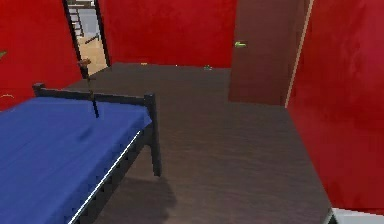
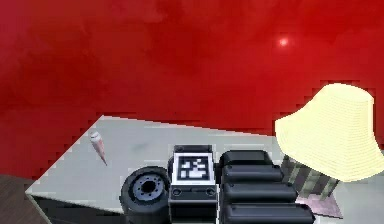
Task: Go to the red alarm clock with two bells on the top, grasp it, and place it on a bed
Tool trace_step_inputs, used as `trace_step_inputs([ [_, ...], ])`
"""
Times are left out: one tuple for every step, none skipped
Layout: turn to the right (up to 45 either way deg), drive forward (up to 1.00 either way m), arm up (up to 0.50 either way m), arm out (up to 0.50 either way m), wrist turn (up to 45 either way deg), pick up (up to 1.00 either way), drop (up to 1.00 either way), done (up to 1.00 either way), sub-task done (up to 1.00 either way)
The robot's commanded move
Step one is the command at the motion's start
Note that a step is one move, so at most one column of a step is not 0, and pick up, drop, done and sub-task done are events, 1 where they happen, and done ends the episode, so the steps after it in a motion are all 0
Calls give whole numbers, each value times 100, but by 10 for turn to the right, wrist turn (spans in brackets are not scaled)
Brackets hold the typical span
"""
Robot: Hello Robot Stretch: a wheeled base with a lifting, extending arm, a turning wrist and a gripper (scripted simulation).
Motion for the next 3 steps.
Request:
trace_step_inputs([
  [-270,0,0,0,0,0,0,0,0],
  [0,35,0,0,0,0,0,0,0],
  [-450,0,0,0,0,0,0,0,0],
])
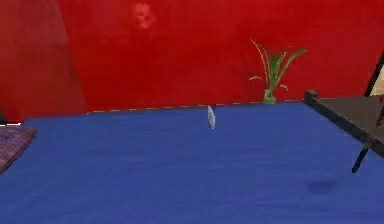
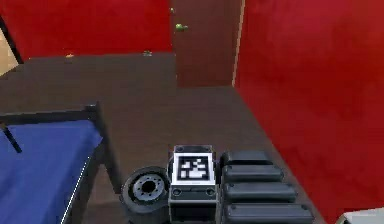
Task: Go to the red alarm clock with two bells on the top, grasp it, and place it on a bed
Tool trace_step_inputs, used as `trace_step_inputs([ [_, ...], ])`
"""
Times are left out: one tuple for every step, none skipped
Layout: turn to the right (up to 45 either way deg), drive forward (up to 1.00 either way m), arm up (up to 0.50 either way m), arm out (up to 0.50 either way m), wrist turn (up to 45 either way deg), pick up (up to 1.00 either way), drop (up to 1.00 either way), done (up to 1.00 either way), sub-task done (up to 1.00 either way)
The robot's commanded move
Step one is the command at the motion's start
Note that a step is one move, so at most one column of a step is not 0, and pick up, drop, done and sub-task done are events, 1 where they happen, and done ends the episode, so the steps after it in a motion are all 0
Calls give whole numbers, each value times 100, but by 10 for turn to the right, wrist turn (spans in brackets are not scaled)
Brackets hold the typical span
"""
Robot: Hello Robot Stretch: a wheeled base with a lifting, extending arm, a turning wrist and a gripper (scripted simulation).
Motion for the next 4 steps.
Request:
trace_step_inputs([
  [-450,0,0,0,0,0,0,0,0],
  [-60,0,0,0,0,0,0,0,0],
  [450,0,0,0,0,0,0,0,0],
  [450,0,0,0,0,0,0,0,0],
])
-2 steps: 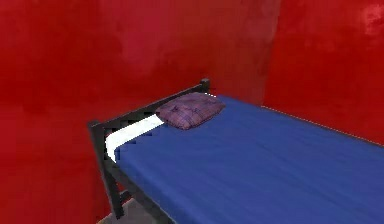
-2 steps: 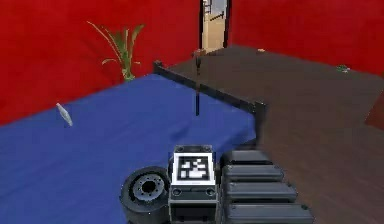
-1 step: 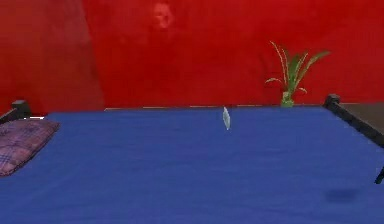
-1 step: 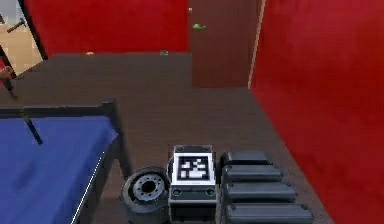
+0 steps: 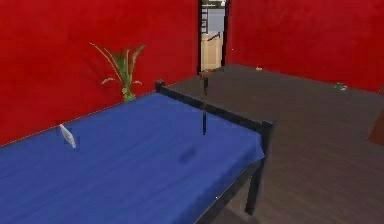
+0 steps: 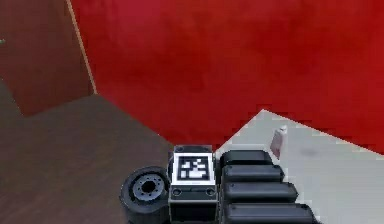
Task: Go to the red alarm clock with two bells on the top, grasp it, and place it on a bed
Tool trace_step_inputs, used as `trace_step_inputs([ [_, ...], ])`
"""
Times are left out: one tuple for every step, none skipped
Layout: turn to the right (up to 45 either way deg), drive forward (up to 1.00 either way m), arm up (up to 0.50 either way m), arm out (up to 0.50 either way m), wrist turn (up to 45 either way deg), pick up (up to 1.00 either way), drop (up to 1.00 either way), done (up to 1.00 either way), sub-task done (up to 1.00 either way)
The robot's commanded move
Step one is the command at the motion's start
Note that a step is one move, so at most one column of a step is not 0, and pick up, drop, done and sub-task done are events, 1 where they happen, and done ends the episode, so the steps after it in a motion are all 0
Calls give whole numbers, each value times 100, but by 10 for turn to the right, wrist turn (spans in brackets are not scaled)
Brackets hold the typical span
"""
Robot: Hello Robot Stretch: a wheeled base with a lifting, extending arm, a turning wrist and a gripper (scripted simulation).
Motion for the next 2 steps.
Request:
trace_step_inputs([
  [60,0,0,0,0,0,0,0,0],
  [-450,0,0,0,0,0,0,0,0],
])
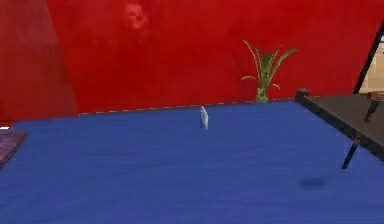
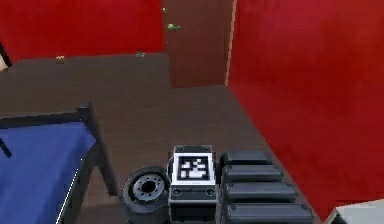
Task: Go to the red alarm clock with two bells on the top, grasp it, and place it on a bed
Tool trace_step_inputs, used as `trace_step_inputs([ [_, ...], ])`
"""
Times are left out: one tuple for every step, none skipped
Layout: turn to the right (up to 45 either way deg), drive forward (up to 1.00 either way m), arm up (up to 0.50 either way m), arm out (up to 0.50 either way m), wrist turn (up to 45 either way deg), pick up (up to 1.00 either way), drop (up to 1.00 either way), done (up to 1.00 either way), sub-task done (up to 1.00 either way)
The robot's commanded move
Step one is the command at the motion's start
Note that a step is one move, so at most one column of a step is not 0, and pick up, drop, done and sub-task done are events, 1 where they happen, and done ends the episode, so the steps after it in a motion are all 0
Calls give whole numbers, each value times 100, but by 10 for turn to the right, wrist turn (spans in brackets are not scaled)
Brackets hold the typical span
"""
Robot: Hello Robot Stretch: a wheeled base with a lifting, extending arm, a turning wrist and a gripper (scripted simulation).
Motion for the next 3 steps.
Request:
trace_step_inputs([
  [-450,0,0,0,0,0,0,0,0],
  [450,0,0,0,0,0,0,0,0],
  [300,0,0,0,0,0,0,0,0],
])
